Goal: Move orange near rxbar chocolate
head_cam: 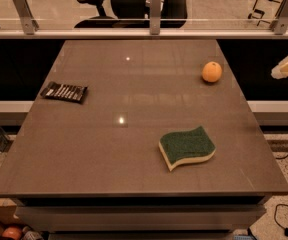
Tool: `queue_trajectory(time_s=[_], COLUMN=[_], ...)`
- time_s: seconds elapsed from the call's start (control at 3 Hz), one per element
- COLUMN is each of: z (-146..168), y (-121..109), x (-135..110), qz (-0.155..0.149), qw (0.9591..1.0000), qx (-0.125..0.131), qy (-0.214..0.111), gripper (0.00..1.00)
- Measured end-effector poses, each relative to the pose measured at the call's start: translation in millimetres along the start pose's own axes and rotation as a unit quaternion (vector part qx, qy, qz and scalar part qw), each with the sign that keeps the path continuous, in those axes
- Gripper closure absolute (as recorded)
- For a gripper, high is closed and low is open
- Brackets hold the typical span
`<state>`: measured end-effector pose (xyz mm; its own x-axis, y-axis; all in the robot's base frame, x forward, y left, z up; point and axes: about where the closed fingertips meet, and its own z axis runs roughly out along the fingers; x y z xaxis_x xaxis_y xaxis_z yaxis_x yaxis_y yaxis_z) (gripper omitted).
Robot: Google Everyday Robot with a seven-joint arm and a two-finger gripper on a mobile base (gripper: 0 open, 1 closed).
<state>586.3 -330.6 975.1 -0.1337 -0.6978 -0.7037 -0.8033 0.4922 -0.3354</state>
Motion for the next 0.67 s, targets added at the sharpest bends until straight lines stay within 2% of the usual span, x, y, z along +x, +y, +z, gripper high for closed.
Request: queue_trajectory(time_s=[0.33,0.67], z=[21.6,21.8], y=[-5.5,-2.9], x=[9.5,7.2], qz=[0.014,0.014], qw=[0.9997,0.9996], qx=[-0.02,-0.021], qy=[-0.006,-0.015], gripper=[0.0,0.0])
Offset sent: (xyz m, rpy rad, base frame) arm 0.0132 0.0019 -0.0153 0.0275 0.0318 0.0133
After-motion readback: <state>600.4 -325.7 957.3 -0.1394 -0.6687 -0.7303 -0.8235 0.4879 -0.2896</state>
